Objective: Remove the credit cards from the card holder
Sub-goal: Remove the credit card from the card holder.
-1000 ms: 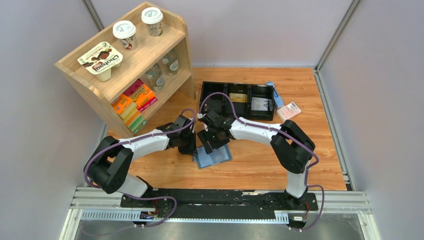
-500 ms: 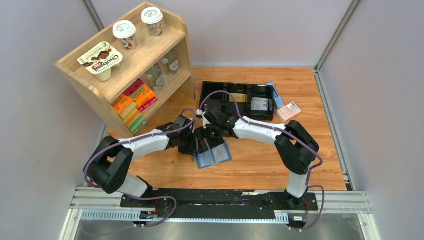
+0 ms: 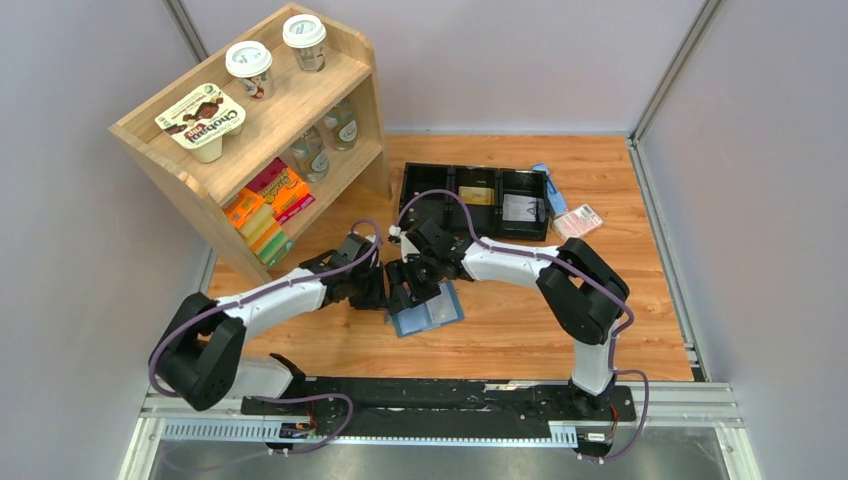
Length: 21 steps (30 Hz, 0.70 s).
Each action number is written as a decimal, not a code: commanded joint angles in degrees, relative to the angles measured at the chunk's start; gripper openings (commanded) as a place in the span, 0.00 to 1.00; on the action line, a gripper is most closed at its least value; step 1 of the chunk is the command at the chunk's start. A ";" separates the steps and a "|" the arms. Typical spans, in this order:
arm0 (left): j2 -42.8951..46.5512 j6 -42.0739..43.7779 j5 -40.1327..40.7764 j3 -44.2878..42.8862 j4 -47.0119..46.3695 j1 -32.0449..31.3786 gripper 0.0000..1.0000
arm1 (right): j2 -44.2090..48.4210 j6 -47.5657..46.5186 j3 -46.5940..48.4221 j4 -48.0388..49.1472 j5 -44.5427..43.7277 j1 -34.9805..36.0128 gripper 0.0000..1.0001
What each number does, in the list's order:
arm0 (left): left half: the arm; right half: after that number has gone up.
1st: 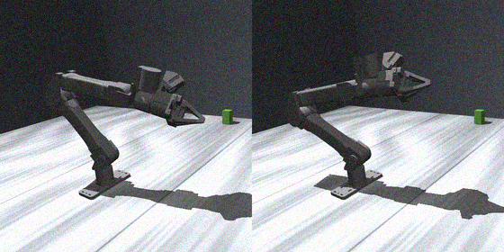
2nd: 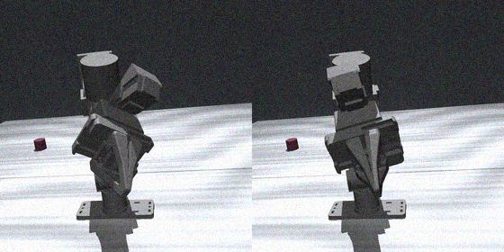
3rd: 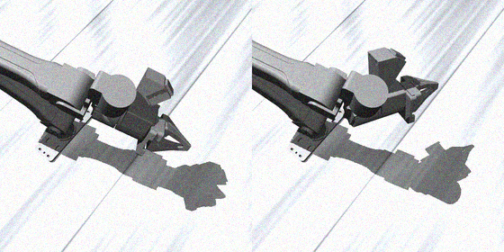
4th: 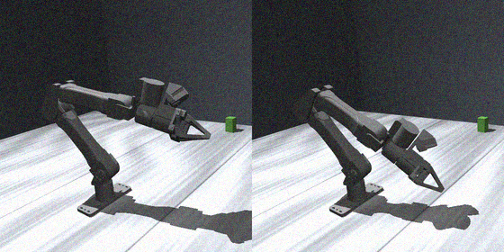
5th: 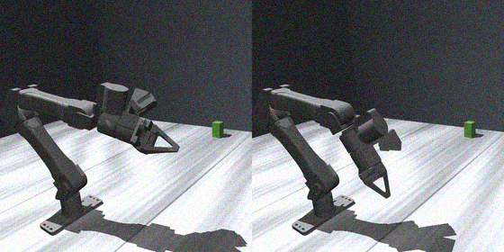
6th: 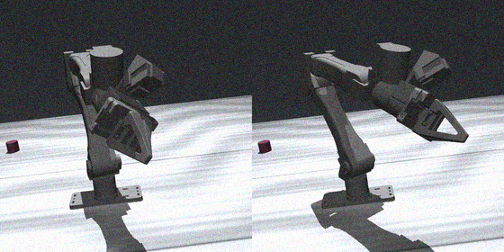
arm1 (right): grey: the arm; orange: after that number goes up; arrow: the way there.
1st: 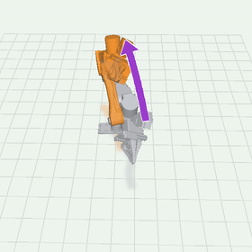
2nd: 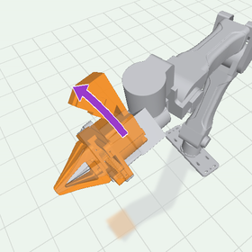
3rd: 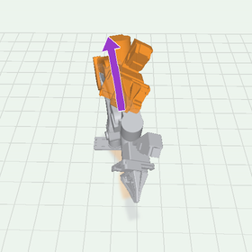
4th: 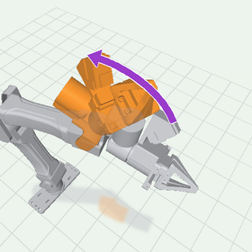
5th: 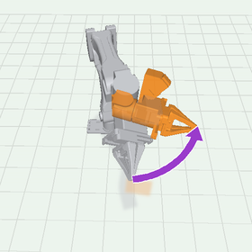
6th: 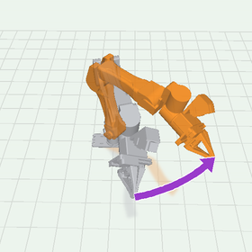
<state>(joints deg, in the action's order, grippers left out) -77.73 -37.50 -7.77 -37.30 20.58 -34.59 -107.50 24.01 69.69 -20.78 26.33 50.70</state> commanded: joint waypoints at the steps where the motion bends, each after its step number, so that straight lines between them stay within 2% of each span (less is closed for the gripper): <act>1: 6.97 -1.79 4.68 1.44 1.13 0.57 0.22 | -1.48 1.13 0.09 2.76 1.45 -0.16 0.64; 5: 12.94 -2.41 5.84 1.09 1.92 0.66 0.24 | 0.97 0.51 1.23 1.53 -0.04 -0.33 0.64; 10: 14.54 -3.37 3.73 -1.55 2.01 0.57 0.28 | 7.64 0.25 -0.51 0.82 -4.69 -3.23 0.64; 13: 13.75 -4.69 1.10 -2.95 0.17 0.57 0.29 | 11.52 0.25 -3.76 0.91 -6.64 -6.56 0.63; 16: 12.00 -6.70 -1.89 -3.39 -3.08 0.57 0.29 | 14.33 0.95 -8.41 1.61 -6.90 -10.52 0.57; 21: 4.71 -11.36 -7.43 -4.71 -10.01 0.31 0.29 | 17.59 1.65 -14.84 3.54 -5.59 -15.01 0.49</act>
<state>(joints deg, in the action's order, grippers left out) -68.58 -44.07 -9.80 -39.68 17.67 -34.35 -91.92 24.75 59.02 -18.96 21.04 37.60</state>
